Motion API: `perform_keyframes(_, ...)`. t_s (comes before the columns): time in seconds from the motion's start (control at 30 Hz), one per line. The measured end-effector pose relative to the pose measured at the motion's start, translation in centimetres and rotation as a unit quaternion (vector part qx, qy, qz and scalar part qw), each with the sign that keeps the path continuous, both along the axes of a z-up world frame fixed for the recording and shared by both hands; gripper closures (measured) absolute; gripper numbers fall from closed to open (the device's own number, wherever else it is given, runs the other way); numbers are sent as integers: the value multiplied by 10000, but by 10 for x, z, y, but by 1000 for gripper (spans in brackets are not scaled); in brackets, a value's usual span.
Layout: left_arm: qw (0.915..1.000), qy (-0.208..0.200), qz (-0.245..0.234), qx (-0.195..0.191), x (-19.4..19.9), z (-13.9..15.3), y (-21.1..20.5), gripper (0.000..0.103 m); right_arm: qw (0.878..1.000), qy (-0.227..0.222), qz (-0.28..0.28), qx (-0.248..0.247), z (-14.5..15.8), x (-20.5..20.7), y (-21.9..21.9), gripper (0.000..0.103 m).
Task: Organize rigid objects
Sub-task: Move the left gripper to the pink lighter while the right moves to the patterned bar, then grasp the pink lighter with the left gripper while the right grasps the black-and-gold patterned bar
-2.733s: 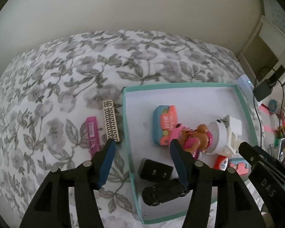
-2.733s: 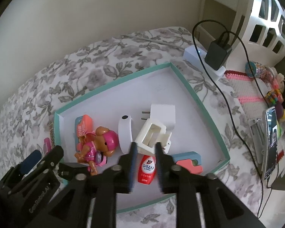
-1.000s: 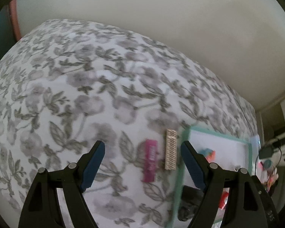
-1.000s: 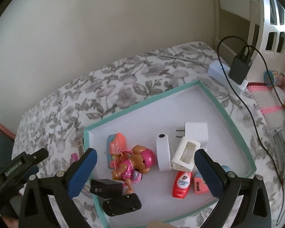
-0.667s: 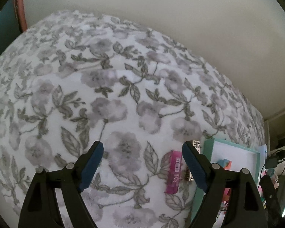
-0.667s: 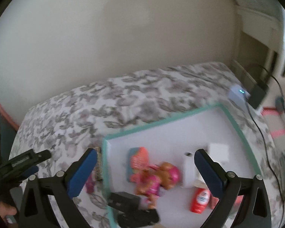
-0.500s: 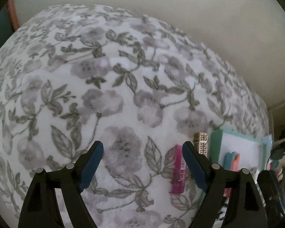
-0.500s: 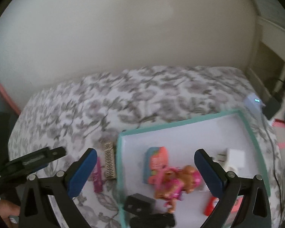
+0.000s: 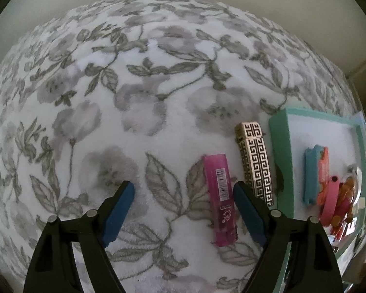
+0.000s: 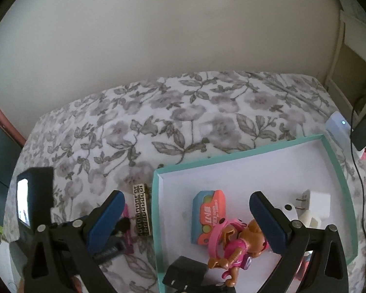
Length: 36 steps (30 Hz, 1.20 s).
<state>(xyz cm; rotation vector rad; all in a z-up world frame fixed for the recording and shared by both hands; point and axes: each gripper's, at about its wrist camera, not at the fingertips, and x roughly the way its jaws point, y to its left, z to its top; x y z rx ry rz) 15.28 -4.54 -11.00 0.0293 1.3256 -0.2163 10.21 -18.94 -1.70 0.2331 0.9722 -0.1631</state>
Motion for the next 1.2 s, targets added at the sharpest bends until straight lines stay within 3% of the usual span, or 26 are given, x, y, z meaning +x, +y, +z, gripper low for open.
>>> perform_keyframes(0.07, 9999, -26, -158, 3, -2, 4, -7, 40, 10000, 8, 31, 15, 1, 1, 1, 0)
perform_keyframes(0.23, 9983, 3, -585, -26, -7, 6, -28, 68, 9999, -42, 128, 45, 3, 3, 4, 0)
perform_keyframes(0.27, 9981, 8, -607, -68, -8, 7, -29, 78, 9998, -35, 170, 81, 4, 3, 5, 0)
perform_keyframes(0.33, 9979, 9, -633, -104, -8, 8, -29, 83, 9997, -13, 221, 69, 4, 3, 7, 0)
perform_keyframes(0.43, 9986, 24, -477, -211, -4, 8, -15, 83, 9994, 89, 326, 122, 1, 7, 11, 3)
perform_keyframes(0.57, 9998, -48, -176, -87, -1, 11, 17, 83, 9979, 286, 580, 105, -8, 15, 23, 22)
perform_keyframes(0.7, 9996, 6, 180, -232, 8, 10, 44, 83, 9930, 511, 1069, 1, -17, 25, 45, 39)
perform_keyframes(0.87, 9988, 11, 445, -218, 9, 11, 63, 83, 9859, 858, 1434, -4, -30, 40, 66, 48)
perform_keyframes(1.13, 9982, 35, 497, -329, 8, 11, 80, 83, 9766, 1386, 1610, -331, -59, 60, 86, 51)
perform_keyframes(1.2, 9980, 46, 516, -368, 15, 7, 75, 83, 9743, 1491, 1603, -523, -64, 63, 89, 58)
